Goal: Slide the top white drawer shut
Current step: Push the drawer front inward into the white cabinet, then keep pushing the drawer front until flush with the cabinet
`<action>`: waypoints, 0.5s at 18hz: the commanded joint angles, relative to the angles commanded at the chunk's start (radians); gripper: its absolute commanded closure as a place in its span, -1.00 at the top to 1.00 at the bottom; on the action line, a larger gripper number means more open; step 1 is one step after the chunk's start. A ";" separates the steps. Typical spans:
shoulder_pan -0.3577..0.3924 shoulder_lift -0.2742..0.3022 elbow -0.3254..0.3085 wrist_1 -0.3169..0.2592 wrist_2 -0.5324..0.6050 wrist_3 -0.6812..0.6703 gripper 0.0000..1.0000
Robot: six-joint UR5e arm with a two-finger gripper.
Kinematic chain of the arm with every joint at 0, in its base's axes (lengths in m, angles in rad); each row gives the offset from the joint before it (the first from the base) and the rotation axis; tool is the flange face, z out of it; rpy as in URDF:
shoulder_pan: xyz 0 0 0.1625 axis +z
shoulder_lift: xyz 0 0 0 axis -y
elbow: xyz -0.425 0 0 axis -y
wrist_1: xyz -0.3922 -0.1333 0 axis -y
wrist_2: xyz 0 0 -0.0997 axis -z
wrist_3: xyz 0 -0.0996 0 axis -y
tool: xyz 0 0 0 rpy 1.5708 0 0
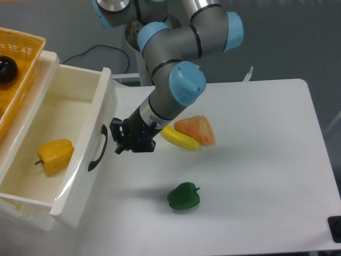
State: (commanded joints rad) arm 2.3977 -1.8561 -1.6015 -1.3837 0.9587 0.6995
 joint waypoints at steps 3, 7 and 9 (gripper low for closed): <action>-0.005 0.002 -0.003 0.000 0.000 0.000 -0.94; -0.009 0.005 -0.005 -0.003 -0.005 -0.002 -0.94; -0.017 0.006 -0.005 -0.003 -0.005 -0.002 -0.94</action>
State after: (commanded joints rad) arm 2.3808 -1.8500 -1.6061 -1.3867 0.9541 0.6980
